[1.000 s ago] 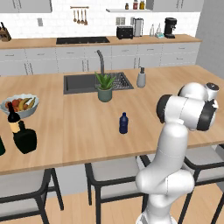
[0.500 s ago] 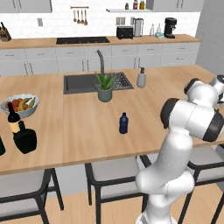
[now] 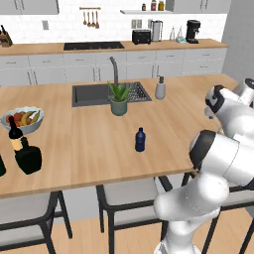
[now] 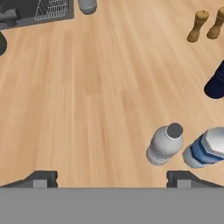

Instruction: Move the plastic bottles in the middle to the plastics group, and the glass bottles in the middle to the glass group.

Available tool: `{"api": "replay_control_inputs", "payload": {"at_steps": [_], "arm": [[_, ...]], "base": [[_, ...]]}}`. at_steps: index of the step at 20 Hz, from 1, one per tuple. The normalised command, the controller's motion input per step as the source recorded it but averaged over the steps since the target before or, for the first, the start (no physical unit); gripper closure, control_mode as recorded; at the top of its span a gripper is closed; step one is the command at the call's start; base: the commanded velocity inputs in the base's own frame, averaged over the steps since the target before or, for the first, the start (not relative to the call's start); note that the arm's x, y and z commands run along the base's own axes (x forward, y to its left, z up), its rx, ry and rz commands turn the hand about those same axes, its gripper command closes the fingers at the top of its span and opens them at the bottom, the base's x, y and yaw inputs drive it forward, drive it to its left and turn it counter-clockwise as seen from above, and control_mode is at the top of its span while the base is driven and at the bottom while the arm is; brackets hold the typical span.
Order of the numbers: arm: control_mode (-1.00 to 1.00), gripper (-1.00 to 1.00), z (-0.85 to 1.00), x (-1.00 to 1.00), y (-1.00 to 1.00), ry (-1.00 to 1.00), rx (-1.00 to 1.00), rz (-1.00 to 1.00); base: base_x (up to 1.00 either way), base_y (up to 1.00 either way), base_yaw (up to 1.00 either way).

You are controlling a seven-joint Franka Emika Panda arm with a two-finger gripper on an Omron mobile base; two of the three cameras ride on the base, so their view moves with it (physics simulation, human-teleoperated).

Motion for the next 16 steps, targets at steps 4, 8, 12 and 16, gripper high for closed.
{"api": "replay_control_inputs", "payload": {"at_steps": [4,8,12,16], "arm": [[-1.00,-1.00,0.00,-0.25,0.97,0.01,0.00,0.16],[-1.00,-1.00,0.00,-0.24,1.00,0.07,0.00,0.18],[-1.00,-1.00,0.00,-0.38,0.97,0.02,0.00,0.26],[-1.00,-1.00,0.00,-0.49,0.98,0.00,0.01,0.36]], "base": [[0.00,0.00,0.00],[0.00,0.00,0.00],[0.00,0.00,0.00],[0.00,0.00,0.00]]}}
